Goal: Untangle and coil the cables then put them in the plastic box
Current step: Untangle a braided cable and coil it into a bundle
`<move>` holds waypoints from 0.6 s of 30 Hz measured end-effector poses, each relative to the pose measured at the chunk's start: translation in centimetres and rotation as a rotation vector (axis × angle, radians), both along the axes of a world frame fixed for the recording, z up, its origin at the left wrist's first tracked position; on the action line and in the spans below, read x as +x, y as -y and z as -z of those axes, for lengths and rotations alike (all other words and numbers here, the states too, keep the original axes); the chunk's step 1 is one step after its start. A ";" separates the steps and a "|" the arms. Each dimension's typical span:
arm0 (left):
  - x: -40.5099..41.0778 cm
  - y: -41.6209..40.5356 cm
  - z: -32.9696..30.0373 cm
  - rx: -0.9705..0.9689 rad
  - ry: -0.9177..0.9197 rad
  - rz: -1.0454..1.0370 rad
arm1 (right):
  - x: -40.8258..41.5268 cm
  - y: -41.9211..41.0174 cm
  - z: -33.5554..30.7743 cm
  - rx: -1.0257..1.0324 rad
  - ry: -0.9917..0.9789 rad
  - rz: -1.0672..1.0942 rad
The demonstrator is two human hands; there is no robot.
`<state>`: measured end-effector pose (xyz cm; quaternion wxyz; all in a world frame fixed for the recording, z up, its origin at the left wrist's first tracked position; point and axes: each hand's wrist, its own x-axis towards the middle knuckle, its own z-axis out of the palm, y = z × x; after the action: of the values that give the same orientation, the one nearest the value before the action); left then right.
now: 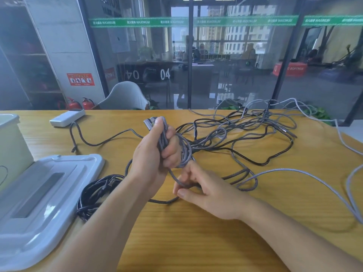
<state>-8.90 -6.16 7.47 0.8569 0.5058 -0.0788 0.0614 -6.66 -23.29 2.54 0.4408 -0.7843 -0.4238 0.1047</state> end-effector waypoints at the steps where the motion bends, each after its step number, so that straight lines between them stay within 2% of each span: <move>1: -0.1 -0.2 -0.1 -0.010 -0.008 0.020 | 0.1 0.0 -0.1 -0.018 0.019 0.023; 5: -0.7 -0.4 -0.6 0.024 0.006 0.089 | 1.2 0.6 -1.0 -0.185 0.212 0.155; 7: -1.0 -0.3 -0.9 0.075 0.030 0.126 | 1.6 1.1 -1.3 -0.238 0.234 0.201; 13: -1.4 -0.9 -1.4 0.122 0.078 0.147 | 3.5 2.6 -0.8 -0.239 0.355 0.271; 16: -1.4 -1.2 -1.6 0.170 0.087 0.122 | 4.9 2.5 0.0 -0.199 0.605 0.293; 18: -1.4 -1.5 -1.6 0.254 0.119 0.073 | 5.3 2.3 -0.1 -0.073 0.811 0.366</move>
<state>-10.30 -4.68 9.07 0.7813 0.6026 -0.1547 0.0496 -1.38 -25.58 2.68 0.2224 -0.8392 -0.4125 -0.2760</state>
